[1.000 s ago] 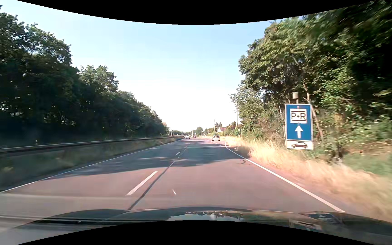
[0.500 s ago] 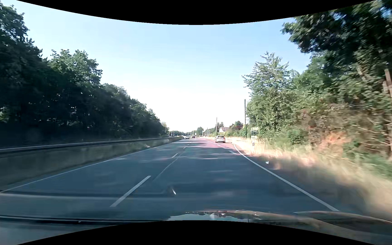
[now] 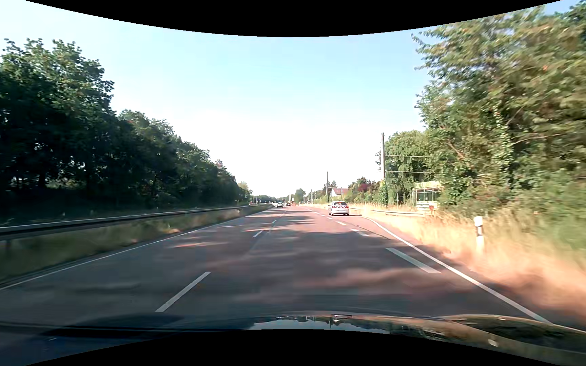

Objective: Follow the waypoints while adhering to traffic rules and regulations

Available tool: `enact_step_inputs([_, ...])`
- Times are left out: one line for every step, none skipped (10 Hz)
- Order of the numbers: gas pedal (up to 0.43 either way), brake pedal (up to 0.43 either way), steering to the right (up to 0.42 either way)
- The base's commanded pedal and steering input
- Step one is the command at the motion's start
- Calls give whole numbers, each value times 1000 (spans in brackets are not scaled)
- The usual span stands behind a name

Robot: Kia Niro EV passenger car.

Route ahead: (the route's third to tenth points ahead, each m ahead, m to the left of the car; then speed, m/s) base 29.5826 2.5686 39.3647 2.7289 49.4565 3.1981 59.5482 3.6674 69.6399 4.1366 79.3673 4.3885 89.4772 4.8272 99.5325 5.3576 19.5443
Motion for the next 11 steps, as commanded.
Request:
enact_step_inputs([118,0,-1])
enact_step_inputs([118,0,-1])
enact_step_inputs([118,0,-1])
enact_step_inputs([118,0,-1])
enact_step_inputs([118,0,-1])
enact_step_inputs([118,0,0])
enact_step_inputs([110,0,0])
enact_step_inputs([110,0,0])
enact_step_inputs([110,0,1])
enact_step_inputs([98,0,3])
enact_step_inputs([98,0,6])
